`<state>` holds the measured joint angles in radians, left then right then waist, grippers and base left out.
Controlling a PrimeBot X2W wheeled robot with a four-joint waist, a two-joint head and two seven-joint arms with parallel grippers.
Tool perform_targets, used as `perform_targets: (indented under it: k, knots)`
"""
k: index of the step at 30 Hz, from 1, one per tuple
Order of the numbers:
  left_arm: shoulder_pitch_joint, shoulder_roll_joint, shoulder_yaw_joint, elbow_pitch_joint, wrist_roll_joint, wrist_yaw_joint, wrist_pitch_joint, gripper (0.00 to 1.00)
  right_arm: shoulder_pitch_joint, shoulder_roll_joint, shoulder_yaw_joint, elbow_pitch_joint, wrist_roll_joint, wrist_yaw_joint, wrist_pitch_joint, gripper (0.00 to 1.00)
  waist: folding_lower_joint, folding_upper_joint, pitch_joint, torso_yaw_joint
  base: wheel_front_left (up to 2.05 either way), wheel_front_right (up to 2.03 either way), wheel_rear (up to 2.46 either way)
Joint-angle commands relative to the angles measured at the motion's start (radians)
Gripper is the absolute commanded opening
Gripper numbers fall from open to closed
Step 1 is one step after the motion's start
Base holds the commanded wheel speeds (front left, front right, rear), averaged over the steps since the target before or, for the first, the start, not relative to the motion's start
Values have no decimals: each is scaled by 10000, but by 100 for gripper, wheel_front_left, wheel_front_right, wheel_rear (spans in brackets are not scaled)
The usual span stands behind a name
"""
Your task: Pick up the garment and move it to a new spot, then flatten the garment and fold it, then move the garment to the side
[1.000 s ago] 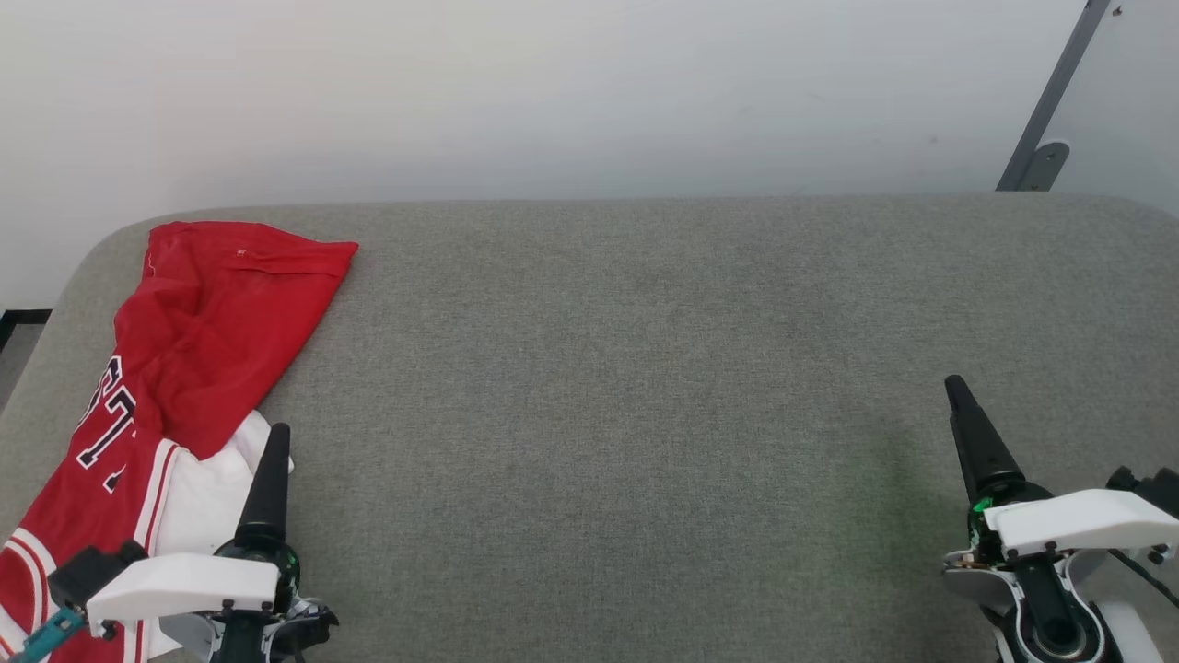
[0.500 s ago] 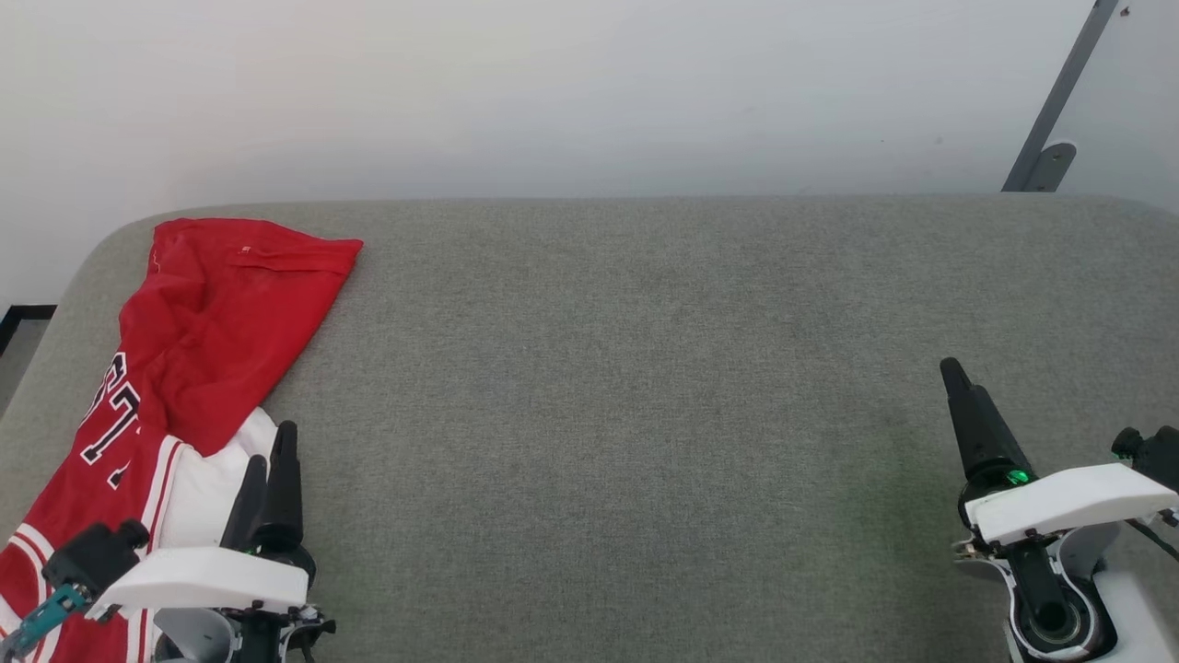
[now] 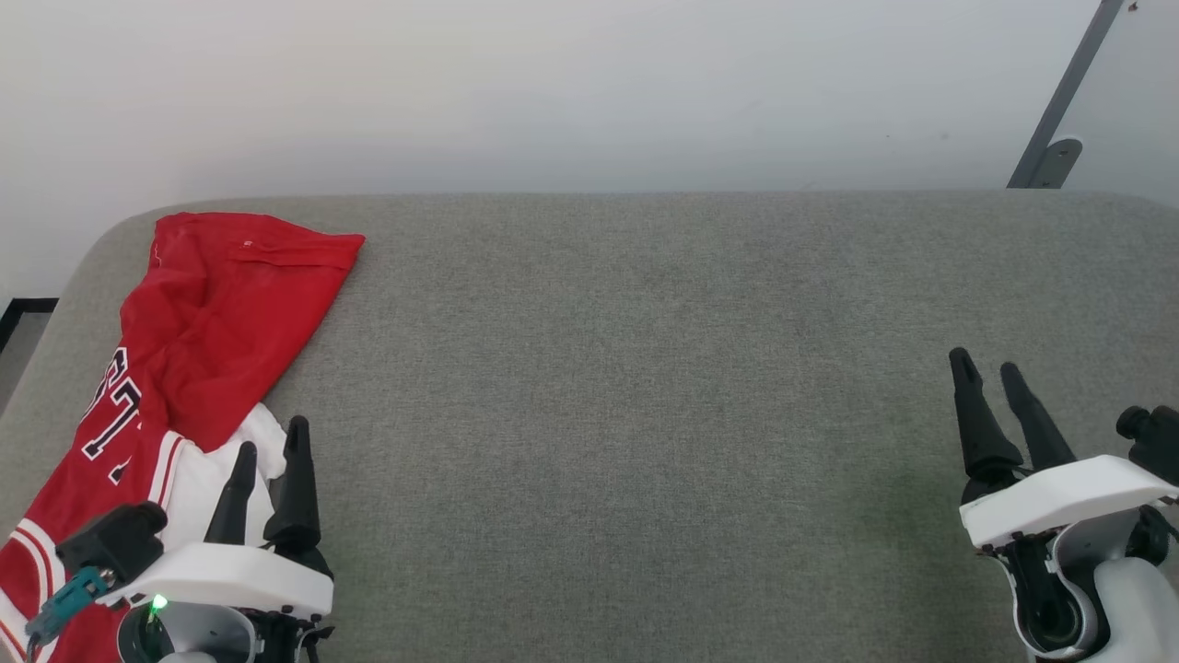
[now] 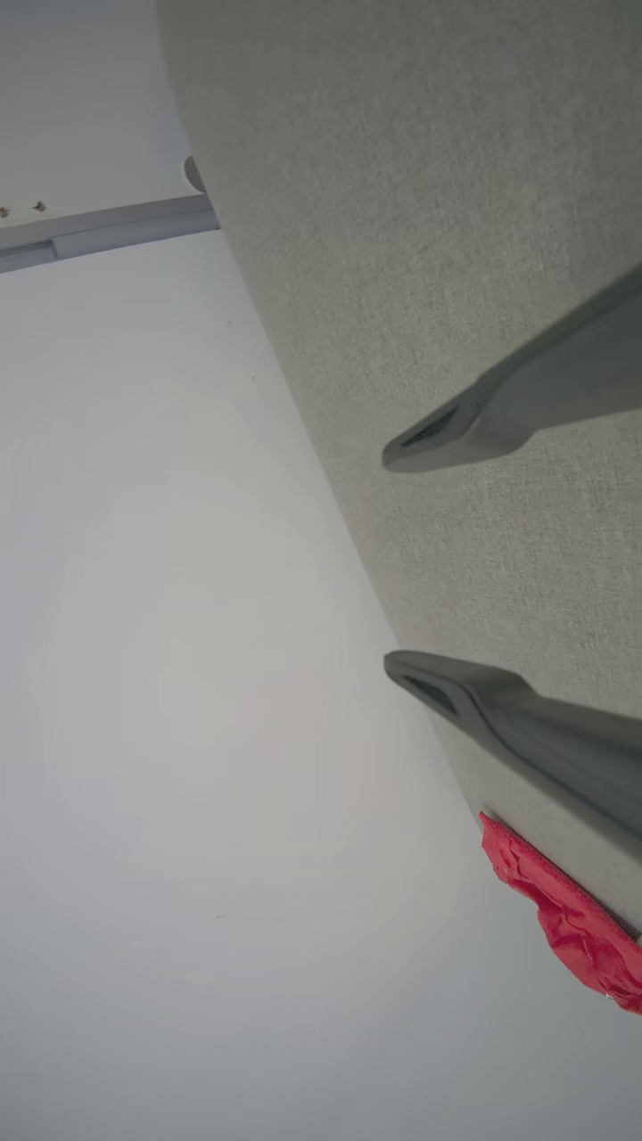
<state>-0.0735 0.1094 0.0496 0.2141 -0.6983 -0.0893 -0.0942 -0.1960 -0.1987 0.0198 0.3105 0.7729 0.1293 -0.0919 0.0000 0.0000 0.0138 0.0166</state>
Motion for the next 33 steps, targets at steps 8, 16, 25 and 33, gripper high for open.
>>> perform_targets:
  k: [8,16,25,33]
  knots:
    - [22,200,-219,-217,1098,207,-292,100,-142,41,-229,-375,-1792,17,-322,100,0,0,35,30,0,0,0]
    - [63,334,-327,-93,1923,354,-522,100,-219,-3,-160,-251,-3098,17,-551,100,0,0,16,21,0,0,0]
    - [0,425,-92,-136,2709,129,-776,100,-379,-59,-241,-50,-4397,17,-805,100,0,0,114,14,0,0,0]
    - [-42,347,-35,241,3361,-70,-961,100,-483,-27,-280,171,-5369,14,-993,100,0,0,178,-7,0,0,0]
